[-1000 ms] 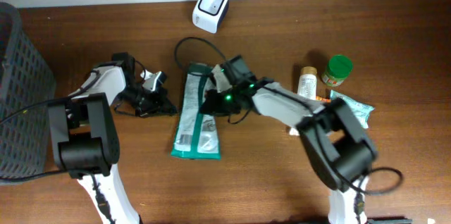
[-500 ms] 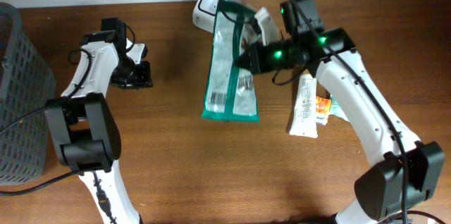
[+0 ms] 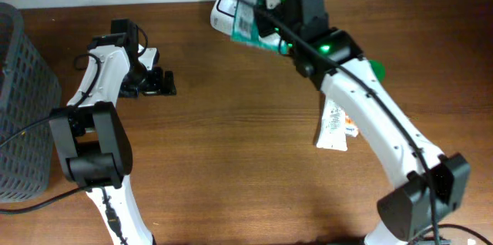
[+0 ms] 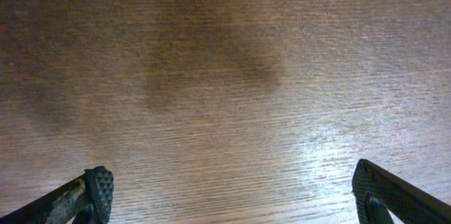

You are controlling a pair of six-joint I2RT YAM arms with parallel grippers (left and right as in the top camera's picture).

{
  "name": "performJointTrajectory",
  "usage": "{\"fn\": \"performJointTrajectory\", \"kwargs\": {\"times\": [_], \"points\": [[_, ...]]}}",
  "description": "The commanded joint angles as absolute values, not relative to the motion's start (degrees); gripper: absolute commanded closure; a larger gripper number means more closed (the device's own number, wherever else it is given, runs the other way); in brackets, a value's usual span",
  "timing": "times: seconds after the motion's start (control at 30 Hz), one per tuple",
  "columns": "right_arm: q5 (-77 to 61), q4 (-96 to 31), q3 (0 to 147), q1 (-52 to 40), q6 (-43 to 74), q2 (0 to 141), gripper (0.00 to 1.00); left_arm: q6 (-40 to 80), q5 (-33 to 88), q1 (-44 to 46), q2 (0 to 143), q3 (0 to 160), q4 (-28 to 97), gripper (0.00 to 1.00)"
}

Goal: Scan the item barcode
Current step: 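Lift the gloves package up under the white scanner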

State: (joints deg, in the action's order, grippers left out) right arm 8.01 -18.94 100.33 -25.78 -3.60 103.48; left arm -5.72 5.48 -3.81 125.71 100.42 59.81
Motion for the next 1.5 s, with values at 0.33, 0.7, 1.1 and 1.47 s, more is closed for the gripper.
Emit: {"fn": "performJointTrajectory", "kwargs": {"times": [0.33, 0.7, 1.1, 1.47], "points": [[15.22, 28.12, 101.06, -26.17, -38.44, 125.62, 0.96, -5.41, 5.08, -3.86, 125.78, 101.21, 59.70, 0.01], [4.45, 50.83, 101.16, -23.94, -48.62, 139.28, 0.96, -5.41, 5.08, -3.86, 125.78, 101.21, 59.70, 0.01], [-3.55, 52.95, 102.67, -23.16, -53.80, 139.28, 0.96, -5.41, 5.08, -3.86, 125.78, 101.21, 59.70, 0.01], [-4.58, 51.29, 102.65, -23.22, -52.84, 137.19, 0.96, -5.41, 5.10, -3.86, 125.78, 101.21, 59.70, 0.01]]}}
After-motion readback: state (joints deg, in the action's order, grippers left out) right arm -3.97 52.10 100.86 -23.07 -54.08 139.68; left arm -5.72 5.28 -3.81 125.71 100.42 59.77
